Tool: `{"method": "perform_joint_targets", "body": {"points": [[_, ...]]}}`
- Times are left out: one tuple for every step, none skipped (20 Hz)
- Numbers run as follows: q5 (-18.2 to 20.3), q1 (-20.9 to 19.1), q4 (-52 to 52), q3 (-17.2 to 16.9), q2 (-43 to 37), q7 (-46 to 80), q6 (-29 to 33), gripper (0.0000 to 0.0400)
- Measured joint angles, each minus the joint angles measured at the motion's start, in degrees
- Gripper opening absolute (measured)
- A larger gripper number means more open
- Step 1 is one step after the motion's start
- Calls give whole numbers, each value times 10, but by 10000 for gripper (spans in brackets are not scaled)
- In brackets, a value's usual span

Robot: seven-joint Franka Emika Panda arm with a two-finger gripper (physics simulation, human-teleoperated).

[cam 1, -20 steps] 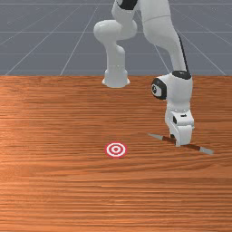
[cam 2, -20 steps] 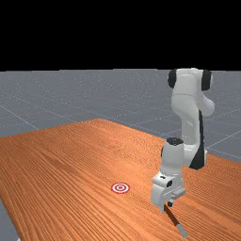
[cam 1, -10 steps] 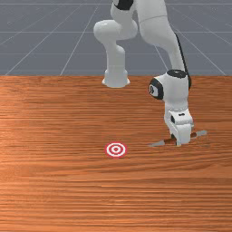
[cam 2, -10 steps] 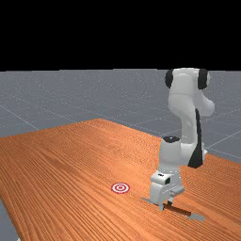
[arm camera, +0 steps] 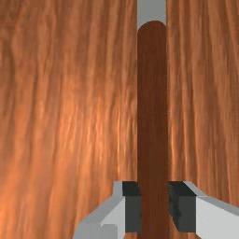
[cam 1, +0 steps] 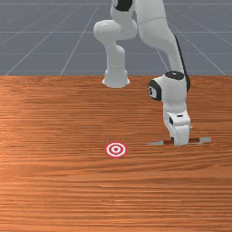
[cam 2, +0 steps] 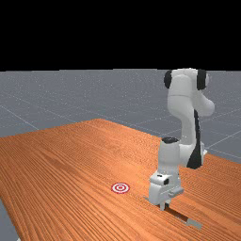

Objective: Pick up the pen and put it to the marker

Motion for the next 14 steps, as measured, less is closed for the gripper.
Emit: {"method": "perform_joint_targets", "body": {"points": [[-3,10,1,-11,-1,9,-4,88],[-3,11,-1,-12,-3,10,-2,89],[-7,9,-13,-13,-6,4,18,91],[-7,0,-21,-12,-10,-3,26,92],[-8,-10,-30,-9,-13,-12,33,93],[-9,-25,-40,-5,-17,-24,42,87],[-11,-63,-42,21,-20,-64,19,93],[-14,-87,-49,31,-23,-87,21,93],[-16,-107,-57,38,-26,-104,23,91],[-18,-131,-64,47,-29,-125,25,92],[-19,-153,-71,54,-31,-141,26,87],[-20,-173,-76,59,-33,-156,27,91],[-17,-181,-80,56,-36,-154,30,88],[-20,-159,-82,27,-39,-130,30,91]]}}
